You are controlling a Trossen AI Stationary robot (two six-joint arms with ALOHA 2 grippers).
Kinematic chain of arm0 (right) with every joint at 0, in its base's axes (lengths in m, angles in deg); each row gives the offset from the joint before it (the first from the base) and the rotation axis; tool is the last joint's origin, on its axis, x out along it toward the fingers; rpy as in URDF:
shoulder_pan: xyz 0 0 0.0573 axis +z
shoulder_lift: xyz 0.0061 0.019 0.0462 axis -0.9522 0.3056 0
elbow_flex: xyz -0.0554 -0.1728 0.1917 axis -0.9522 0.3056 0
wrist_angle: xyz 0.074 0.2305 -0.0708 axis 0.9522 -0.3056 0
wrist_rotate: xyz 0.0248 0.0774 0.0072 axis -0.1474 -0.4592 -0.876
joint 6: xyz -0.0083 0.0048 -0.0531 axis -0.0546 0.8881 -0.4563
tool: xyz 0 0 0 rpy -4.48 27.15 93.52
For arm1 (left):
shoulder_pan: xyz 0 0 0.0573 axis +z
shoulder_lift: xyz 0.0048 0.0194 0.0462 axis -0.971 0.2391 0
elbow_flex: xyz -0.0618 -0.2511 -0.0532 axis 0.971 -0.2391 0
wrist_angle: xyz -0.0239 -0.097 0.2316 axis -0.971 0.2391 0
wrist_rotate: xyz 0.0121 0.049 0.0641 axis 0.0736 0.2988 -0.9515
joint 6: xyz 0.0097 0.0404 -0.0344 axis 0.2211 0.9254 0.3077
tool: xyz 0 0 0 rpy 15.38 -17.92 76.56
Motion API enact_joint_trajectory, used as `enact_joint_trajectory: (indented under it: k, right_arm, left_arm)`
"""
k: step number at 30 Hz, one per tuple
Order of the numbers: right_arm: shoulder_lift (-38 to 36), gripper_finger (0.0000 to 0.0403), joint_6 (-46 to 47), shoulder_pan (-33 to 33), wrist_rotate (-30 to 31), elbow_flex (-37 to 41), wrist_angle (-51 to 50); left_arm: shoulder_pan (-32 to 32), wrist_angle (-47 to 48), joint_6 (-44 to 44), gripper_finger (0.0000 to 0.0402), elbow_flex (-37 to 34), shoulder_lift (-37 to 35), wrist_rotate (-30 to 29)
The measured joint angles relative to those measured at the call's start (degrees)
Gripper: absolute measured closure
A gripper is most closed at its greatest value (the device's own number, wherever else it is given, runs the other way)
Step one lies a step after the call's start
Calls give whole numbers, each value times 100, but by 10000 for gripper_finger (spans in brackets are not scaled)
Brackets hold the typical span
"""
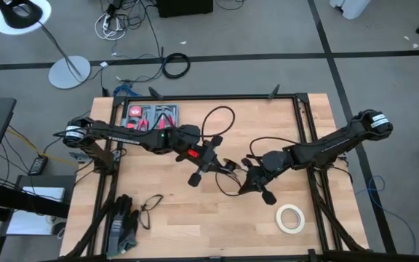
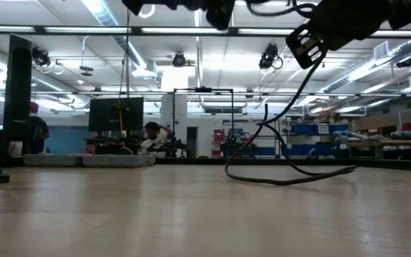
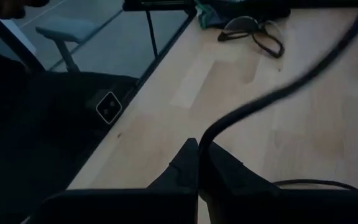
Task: Coil cords
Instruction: Coil the black wire onto the spool
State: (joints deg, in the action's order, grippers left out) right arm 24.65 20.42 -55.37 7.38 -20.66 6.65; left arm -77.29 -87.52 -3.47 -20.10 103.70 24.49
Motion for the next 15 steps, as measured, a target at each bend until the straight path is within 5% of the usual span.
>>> enact_joint_trajectory:
  k: [15]
  right_arm:
    - [-1247,398,109,43,479,-2,-924]
  left_arm:
    - [-9,685,-124,402,0,0,-97]
